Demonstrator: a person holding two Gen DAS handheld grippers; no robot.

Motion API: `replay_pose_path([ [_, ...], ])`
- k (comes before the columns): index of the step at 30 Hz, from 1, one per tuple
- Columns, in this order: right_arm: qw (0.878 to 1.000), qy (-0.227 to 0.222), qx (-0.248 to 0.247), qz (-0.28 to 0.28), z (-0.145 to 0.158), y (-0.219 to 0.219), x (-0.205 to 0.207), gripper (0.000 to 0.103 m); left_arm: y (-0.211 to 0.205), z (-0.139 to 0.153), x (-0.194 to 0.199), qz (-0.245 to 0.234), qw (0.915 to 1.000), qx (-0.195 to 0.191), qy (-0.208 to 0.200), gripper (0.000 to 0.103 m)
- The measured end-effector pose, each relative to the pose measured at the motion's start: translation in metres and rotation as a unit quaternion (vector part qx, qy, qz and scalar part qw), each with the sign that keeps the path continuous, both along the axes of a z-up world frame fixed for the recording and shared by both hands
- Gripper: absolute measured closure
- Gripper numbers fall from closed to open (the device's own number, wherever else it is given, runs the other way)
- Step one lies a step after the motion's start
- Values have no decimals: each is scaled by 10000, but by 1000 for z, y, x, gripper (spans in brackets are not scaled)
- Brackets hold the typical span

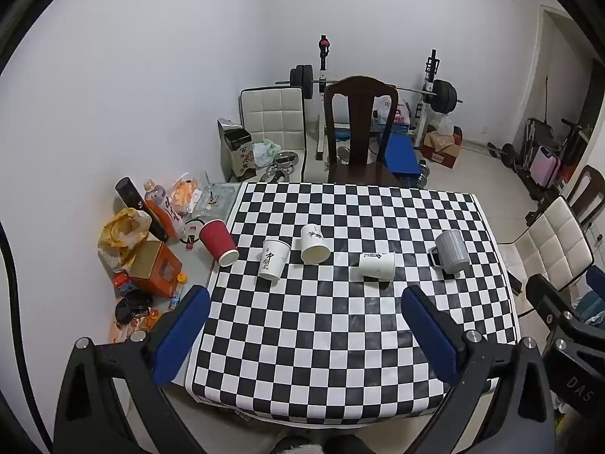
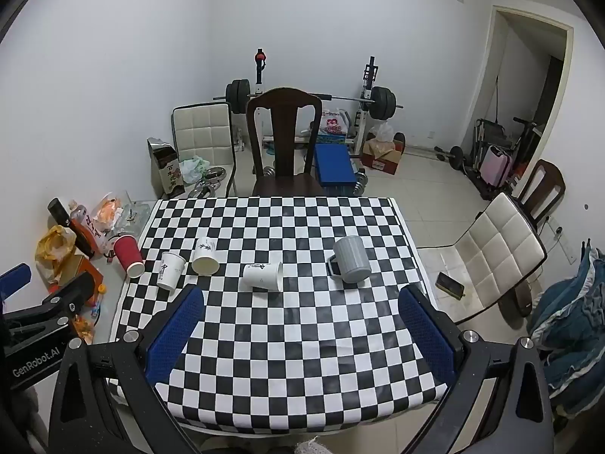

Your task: Flip cup upright

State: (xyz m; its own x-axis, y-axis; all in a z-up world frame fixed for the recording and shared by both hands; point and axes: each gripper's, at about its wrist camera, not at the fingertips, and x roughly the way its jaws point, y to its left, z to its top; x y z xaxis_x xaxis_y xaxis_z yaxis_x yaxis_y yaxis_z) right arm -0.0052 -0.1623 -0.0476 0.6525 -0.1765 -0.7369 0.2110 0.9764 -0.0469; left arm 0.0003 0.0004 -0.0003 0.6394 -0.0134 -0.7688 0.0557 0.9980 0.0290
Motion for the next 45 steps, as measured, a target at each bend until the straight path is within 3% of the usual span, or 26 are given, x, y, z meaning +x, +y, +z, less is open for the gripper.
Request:
replay_pose_path([
  [45,10000,37,-32,-4,-5,-6,-2,0,10,-10,-6,42,10000,81,30,0],
])
